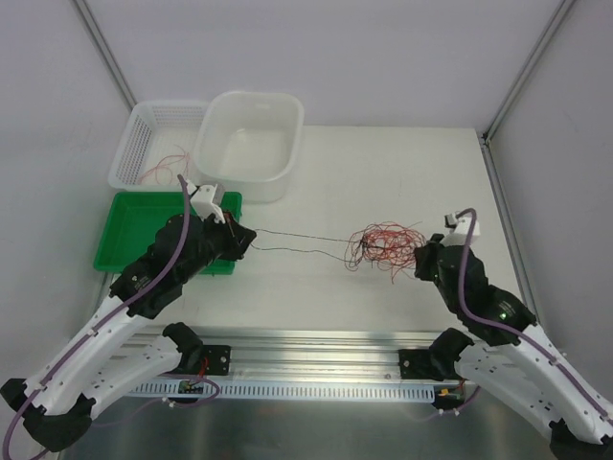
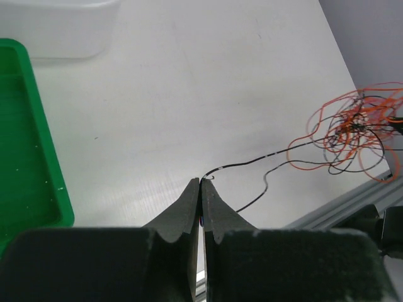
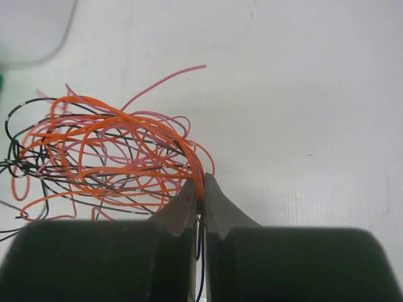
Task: Untangle the cables
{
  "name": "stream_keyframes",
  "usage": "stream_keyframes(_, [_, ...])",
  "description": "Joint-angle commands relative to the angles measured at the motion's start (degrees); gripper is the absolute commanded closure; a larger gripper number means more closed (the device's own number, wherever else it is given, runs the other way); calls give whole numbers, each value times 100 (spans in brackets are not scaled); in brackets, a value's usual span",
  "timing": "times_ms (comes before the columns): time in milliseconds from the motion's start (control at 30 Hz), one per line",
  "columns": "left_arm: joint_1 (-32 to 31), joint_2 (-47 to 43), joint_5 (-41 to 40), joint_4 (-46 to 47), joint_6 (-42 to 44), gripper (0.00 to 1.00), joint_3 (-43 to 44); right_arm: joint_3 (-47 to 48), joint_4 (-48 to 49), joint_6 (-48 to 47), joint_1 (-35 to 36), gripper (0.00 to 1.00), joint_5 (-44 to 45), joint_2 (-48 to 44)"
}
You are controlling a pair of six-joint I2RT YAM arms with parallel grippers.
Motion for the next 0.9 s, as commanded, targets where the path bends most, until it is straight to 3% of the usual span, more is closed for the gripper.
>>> stream_keyframes(0, [64, 25, -1018, -912, -51, 100, 431, 734, -993, -297, -190, 99, 1144, -264])
stream_keyframes(133, [108, -54, -1747, -1625, -156, 100, 685, 1130, -1485, -385, -321, 99, 1726, -220])
stream_keyframes(300, [214, -353, -2442, -2125, -218, 100, 1019, 1026, -1749, -254, -462, 99, 1788, -62])
stream_keyframes(467, [223, -424, -2619, -2513, -174, 100, 1459, 701, -1750, -96, -778, 99, 1185, 280])
stream_keyframes(567, [214, -336, -2014, -2470, -217, 100, 1460, 490, -1452, -86, -1042, 86, 308, 728])
stream_keyframes(600, [223, -275, -1316, -2374, -244, 100, 1329, 429, -1381, -130, -1042, 68, 85, 964])
stream_keyframes(700, [205, 85, -117, -1654, -314, 100, 916, 261, -951, -192, -999, 50, -837, 1186])
stream_keyframes(767, [118, 366, 832, -1189, -489, 100, 354, 200, -722, -262, -902, 45, -1294, 1169])
stream_keyframes(867, [-311, 674, 898, -440, -683, 100, -218, 313, -397, -341, -272, 44, -1358, 1055])
